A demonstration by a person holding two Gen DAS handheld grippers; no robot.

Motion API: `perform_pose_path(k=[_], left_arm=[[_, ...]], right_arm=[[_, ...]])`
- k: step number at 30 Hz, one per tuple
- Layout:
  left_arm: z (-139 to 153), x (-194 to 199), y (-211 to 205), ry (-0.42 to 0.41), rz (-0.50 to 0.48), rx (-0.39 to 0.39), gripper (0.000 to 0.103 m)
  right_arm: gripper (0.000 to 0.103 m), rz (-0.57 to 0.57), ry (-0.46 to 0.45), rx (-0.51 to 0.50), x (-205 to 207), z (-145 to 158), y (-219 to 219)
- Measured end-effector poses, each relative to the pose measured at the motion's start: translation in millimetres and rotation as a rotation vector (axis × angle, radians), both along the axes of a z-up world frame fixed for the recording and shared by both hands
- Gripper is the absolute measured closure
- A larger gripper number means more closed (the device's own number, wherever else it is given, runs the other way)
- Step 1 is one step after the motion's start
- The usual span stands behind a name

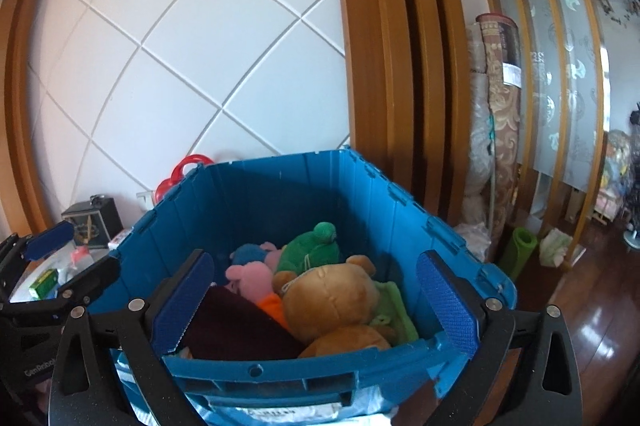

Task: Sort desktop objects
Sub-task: 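Open both tools to drop the teddy bear into the crate, then withdraw both tools from the crate back over the bed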

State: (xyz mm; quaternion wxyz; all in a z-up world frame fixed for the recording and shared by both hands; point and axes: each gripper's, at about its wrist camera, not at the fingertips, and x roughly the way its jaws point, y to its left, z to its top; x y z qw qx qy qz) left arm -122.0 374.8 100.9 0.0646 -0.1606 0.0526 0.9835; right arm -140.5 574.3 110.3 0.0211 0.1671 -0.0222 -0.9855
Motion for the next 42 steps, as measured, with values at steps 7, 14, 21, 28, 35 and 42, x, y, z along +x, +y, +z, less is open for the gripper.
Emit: perform_pose_path(k=[7,14,21,28,35,42], left_arm=[[-18,29,-54,-0.010,0.159,0.044,0.025],[-52,41,-121,-0.116,0.305,0.035,0.025],[-85,60,-204,-0.194,0.404,0.084,0.025],[-121,71,-300,-0.251,0.447,0.106,0.025],[-162,52,-394,-0.390,0.406,0.090,0.025],[-209,5,-411,-0.514,0.227,0.022,0.029]], right_arm=[[0.000,0.009,0.104,0.035,31,-15,-30],[0.000,0.135,0.191,0.068,52,-25,-86],[0.000,0.260,0.225,0.065,58,-37,-163],[0.000,0.368,0.236,0.061,65,-59,-254],[0.000,0.330,0.041,0.000,35,-109,-343],[0.000,0.100,-0.228,0.023,4,-190,-368]])
